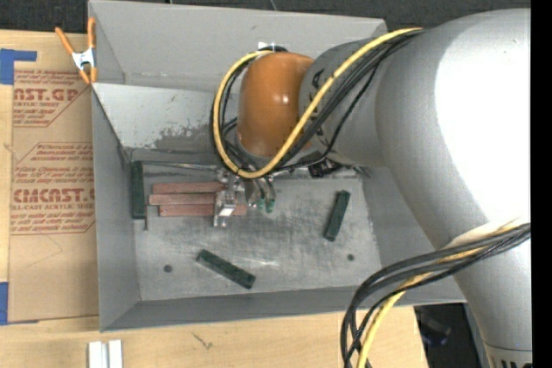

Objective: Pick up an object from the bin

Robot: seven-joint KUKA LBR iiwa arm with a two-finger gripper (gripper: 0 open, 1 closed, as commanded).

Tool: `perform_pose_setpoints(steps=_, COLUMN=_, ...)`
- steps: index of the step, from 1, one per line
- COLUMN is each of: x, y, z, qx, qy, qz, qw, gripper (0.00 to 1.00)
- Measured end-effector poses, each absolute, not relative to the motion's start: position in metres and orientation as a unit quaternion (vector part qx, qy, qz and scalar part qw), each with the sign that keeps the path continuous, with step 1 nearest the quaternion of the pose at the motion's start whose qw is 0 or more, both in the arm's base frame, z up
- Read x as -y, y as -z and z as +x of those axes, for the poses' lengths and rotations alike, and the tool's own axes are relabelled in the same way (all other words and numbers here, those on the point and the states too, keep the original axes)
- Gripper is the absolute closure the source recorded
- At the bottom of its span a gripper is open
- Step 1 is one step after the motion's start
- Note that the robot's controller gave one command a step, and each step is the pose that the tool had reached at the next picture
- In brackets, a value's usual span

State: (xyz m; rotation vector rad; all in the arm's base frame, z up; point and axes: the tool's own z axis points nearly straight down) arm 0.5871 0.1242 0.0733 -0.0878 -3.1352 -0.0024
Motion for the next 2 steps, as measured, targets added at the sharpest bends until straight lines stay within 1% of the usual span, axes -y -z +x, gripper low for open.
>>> perform_pose_setpoints(steps=1, x=-0.124, y=-0.073, z=0.587, qx=1.0, qy=0.001, qz=-0.028, qw=0.002, gripper=1.0)
perform_pose_setpoints(steps=2, x=-0.13, y=-0.204, z=0.58, qx=1.0, qy=0.0, qz=0.018, qw=-0.001, gripper=1.0)
